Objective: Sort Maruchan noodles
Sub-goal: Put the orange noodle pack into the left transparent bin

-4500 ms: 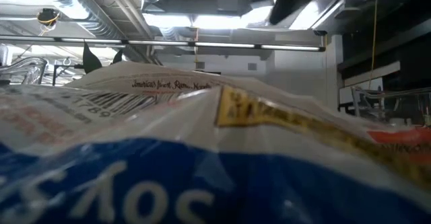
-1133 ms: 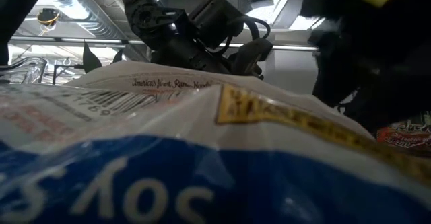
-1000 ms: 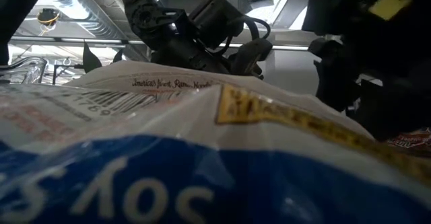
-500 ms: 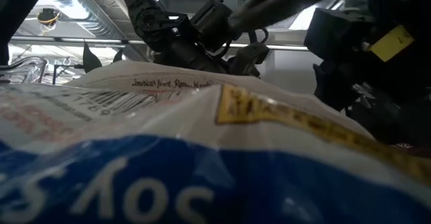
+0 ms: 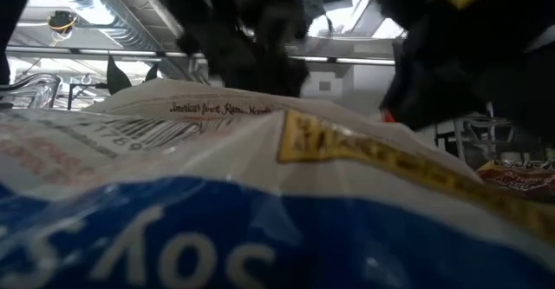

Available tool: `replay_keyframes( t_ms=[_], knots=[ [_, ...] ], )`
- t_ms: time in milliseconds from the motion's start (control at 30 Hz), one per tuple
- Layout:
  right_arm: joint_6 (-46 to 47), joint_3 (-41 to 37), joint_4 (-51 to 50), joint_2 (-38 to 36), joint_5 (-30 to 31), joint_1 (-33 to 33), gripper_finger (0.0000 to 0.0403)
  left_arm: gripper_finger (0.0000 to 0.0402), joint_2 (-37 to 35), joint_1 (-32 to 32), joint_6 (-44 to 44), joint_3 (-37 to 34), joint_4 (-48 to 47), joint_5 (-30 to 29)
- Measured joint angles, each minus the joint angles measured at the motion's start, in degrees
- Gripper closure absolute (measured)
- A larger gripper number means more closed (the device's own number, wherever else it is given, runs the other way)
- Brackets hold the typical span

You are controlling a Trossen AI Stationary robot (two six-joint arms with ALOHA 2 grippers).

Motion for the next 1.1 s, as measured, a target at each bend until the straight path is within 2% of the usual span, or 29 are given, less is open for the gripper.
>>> replay_keyframes(
  t_ms=[167,333,433,567,700,833,967,1100],
  knots=[
    [0.33,5.1,-3.64,-0.02,4.08,0.37,0.0399,0.0301,-11.62,-1.05,0.71,0.27,-6.13,-1.45],
    [-3.47,9.97,-1.13,-0.04,7.18,0.02,0.04,0.0301,-25.51,-4.52,-1.83,0.46,-8.12,-3.4],
    [-10.79,11.53,6.95,-0.07,8.76,-0.95,0.0401,0.0301,-33.7,-9.11,-4.29,0.37,-9.67,-9.08],
    [-26.92,11.61,26.17,-0.09,7.97,-3.62,0.0401,0.0301,-43.8,-17.99,-4.98,0.44,-8.03,-22.15],
    [-37.46,11.66,46.18,-0.11,-2.13,-7.31,0.0402,0.0301,-50.18,-28.07,-1.34,0.44,-7.17,-36.34],
    [-38.1,11.66,61.86,-0.16,-14.73,-10.89,0.0403,0.0301,-53.94,-35.5,4.09,0.46,-3.98,-47.29],
    [-28.85,11.66,69.61,-0.17,-26.13,-14.49,0.0403,0.0301,-54.98,-39.67,10.33,0.52,0.58,-52.32],
    [-19.62,11.7,74.1,1.21,-32.25,-17.6,0.0403,0.0301,-55.19,-40.95,15.94,0.52,5.2,-52.36]
  ],
)
